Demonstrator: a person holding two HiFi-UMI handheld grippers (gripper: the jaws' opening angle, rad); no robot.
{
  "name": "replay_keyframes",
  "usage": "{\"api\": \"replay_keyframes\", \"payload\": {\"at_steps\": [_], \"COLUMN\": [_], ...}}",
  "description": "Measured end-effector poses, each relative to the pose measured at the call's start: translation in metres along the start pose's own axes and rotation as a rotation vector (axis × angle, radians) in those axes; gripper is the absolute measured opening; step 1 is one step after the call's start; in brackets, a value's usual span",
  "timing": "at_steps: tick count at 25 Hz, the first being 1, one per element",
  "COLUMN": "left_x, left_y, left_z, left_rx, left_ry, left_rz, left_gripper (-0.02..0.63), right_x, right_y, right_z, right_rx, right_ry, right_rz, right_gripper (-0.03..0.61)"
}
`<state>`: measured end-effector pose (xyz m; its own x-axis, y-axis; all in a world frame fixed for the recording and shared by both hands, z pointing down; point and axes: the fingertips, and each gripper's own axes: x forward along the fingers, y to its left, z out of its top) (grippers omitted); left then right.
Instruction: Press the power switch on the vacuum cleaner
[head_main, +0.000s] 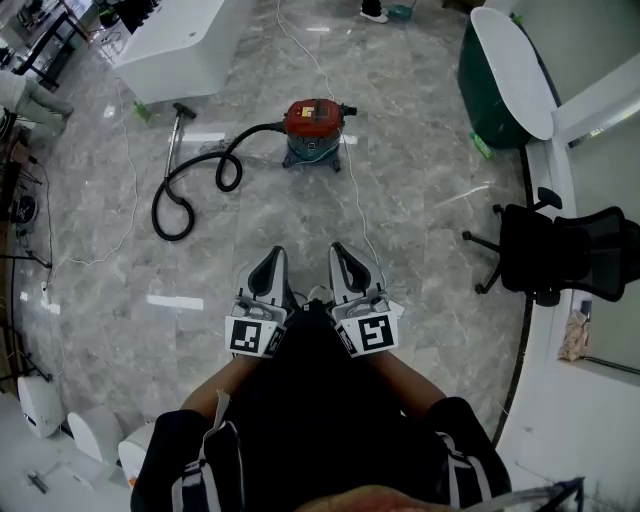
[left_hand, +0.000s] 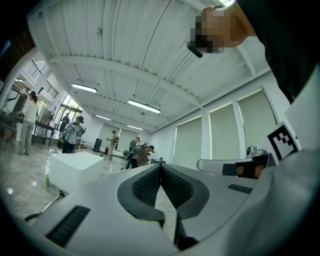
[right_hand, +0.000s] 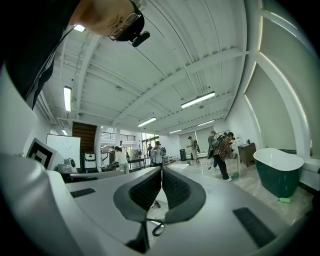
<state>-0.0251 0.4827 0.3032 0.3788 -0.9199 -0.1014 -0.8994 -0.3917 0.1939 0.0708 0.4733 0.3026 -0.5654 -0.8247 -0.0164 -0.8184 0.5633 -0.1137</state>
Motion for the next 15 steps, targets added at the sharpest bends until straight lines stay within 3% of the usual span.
{"api": "replay_keyframes", "payload": {"at_steps": [7, 15], "left_x": [0.014, 0.043], "left_y": [-0.011, -0.03], "left_z": [0.002, -0.011], "left_rx": [0.028, -0.018], "left_ry": [-0.001, 0.033], "left_rz": [-0.028, -0.086], "left_gripper": [0.018, 0.018], "right_x": [-0.004, -0.013], "right_y": [-0.006, -0.039], "right_z": [-0.003, -0.007], "right_rx": [0.033, 0.059], "right_ry": [0.005, 0.014], "right_rz": [-0.001, -0.051], "right_gripper": [0.02, 0.02]}}
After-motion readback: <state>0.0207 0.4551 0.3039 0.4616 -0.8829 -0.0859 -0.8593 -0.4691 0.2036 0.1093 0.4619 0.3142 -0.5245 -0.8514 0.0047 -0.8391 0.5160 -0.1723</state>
